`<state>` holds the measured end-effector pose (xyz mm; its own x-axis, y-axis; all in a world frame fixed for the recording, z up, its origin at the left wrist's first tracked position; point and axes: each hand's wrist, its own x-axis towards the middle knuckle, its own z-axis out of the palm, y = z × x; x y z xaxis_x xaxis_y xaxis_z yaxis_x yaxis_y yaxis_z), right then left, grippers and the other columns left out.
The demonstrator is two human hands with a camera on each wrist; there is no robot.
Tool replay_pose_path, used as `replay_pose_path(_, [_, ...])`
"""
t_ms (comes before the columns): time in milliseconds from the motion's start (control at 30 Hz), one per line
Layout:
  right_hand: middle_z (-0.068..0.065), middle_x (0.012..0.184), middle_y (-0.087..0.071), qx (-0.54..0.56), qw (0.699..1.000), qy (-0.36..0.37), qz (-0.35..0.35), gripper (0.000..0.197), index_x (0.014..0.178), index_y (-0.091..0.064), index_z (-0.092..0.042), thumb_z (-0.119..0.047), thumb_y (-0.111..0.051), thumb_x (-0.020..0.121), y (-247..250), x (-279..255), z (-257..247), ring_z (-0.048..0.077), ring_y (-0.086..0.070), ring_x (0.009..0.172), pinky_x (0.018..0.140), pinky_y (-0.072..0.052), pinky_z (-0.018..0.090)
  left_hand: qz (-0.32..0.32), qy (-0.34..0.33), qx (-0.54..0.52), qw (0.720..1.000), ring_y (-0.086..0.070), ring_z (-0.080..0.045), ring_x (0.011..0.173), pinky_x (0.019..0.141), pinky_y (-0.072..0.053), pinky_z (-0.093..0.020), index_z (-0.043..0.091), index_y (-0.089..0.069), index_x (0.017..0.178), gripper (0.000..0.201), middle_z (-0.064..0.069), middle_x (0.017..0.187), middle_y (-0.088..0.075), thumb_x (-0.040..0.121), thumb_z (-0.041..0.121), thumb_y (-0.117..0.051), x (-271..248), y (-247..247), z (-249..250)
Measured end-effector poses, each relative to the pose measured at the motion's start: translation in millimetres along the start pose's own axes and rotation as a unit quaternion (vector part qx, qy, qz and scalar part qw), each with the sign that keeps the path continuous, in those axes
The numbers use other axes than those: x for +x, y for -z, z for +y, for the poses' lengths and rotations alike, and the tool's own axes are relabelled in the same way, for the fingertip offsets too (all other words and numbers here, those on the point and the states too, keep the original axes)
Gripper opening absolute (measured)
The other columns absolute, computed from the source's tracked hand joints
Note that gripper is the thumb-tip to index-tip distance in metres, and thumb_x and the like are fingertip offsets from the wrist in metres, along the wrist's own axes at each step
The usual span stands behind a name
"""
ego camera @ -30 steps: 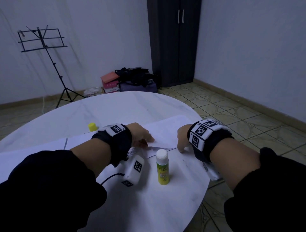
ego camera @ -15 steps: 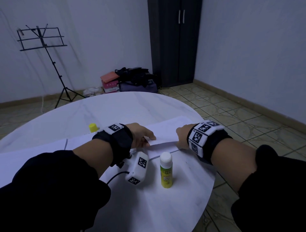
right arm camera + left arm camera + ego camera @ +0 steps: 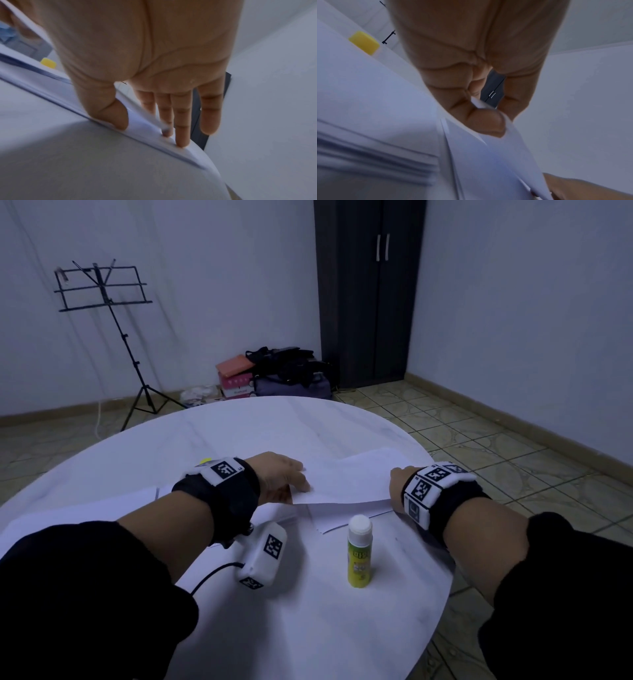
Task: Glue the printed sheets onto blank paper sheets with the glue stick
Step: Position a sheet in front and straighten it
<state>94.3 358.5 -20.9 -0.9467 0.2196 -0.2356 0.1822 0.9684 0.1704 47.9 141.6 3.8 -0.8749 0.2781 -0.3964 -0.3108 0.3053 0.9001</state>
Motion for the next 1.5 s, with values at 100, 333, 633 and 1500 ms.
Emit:
replay_pose_path(100, [0.014, 0.137, -0.04, -0.031, 0.999, -0.015, 0.029, 0.055, 0.14, -0.03, -0.011, -0.024, -0.041, 0.088, -5.5, -7.5, 8.4, 0.036, -0.045, 0.123, 0.099, -0.038, 0.049, 0.022, -0.023, 0.014, 0.999, -0.061, -0.021, 0.071, 0.051, -0.055, -0.022, 0.002, -0.049, 0.132, 0.057, -0.012, 0.095, -0.063, 0.079, -0.013, -0.064, -17.9, 13.7, -5.9])
replay_pose_path(333, [0.0, 0.147, -0.033, 0.17, 0.979, 0.027, -0.111, 0.102, 0.15, -0.014, -0.025, -0.027, -0.077, 0.07, 8.3, -49.2, 4.1, 0.024, -0.04, 0.13, 0.095, -0.042, 0.03, 0.06, -0.036, 0.009, 0.998, -0.059, -0.023, 0.07, 0.047, -0.054, -0.021, 0.002, -0.047, 0.134, 0.06, -0.012, 0.097, -0.062, 0.079, -0.015, -0.064, -73.4, 54.7, -35.9])
replay_pose_path(633, [0.008, 0.088, -0.054, 0.397, 0.893, 0.088, -0.194, 0.024, 0.089, -0.057, -0.028, -0.014, -0.073, 0.079, -3.7, -99.4, -18.8, 0.014, -0.043, 0.063, 0.05, -0.032, 0.023, 0.043, 0.005, 0.078, 0.996, -0.061, -0.026, 0.068, 0.048, -0.054, -0.024, 0.005, -0.049, 0.132, 0.06, -0.012, 0.096, -0.062, 0.078, -0.014, -0.066, -146.8, 86.1, -86.7])
replay_pose_path(1500, [0.004, 0.087, -0.052, 0.404, 0.909, 0.097, 0.042, 0.037, 0.118, -0.036, -0.017, -0.029, -0.056, 0.088, 29.6, -129.3, -145.4, 0.02, -0.049, 0.072, 0.056, -0.036, 0.027, 0.072, 0.028, 0.624, 0.777, -0.021, -0.024, 0.138, 0.108, -0.031, -0.04, 0.041, -0.05, 0.13, 0.064, 0.002, 0.15, -0.029, 0.072, 0.058, -0.07, -188.0, 89.7, -118.9])
